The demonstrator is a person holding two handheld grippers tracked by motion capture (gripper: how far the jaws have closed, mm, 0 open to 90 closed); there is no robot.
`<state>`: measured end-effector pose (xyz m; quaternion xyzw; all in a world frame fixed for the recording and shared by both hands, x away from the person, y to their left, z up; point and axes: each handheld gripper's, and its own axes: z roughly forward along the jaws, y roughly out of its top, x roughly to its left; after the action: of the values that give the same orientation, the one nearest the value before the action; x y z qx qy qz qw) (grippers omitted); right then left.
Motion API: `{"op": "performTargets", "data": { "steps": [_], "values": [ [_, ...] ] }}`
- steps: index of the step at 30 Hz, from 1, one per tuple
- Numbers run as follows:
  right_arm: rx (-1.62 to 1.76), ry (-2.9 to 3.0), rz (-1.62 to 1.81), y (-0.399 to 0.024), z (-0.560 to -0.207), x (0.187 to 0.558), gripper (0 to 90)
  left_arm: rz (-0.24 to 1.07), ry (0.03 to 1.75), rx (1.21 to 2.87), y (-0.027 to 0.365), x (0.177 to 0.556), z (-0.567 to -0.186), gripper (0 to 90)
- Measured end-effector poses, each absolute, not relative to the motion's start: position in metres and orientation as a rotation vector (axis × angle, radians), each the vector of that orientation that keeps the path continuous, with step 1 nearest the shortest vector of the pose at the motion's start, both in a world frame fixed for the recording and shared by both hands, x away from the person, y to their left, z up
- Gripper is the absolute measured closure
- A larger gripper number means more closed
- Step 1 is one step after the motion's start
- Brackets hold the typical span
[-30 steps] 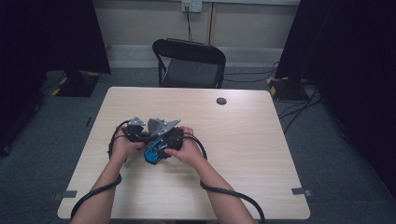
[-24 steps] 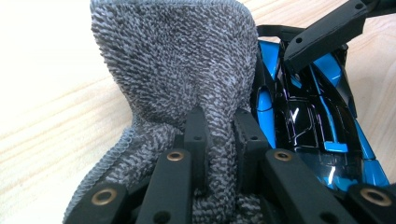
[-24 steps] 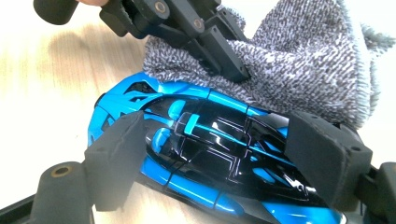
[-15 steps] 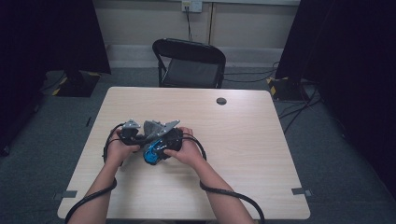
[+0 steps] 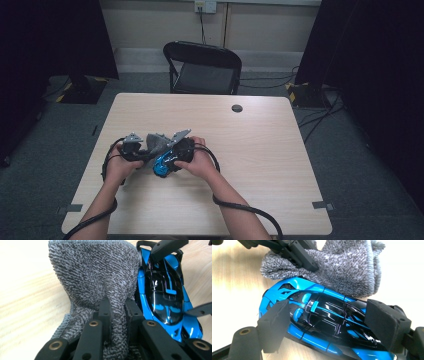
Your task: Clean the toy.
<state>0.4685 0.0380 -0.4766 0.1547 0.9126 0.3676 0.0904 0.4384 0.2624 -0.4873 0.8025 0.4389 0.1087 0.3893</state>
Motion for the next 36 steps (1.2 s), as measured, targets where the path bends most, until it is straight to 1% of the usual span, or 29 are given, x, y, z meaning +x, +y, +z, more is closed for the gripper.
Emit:
{"op": "performTargets", "data": {
  "steps": [22,36],
  "values": [
    [0.459,2.709,1.089,0.039,-0.477,0.467,20.6,0.255,1.155,2.017,0.277,0.406,-0.487,78.1],
    [0.461,2.705,1.094,0.039,-0.477,0.467,20.7,0.194,1.139,2.073,0.285,0.391,-0.479,78.3]
  ]
}}
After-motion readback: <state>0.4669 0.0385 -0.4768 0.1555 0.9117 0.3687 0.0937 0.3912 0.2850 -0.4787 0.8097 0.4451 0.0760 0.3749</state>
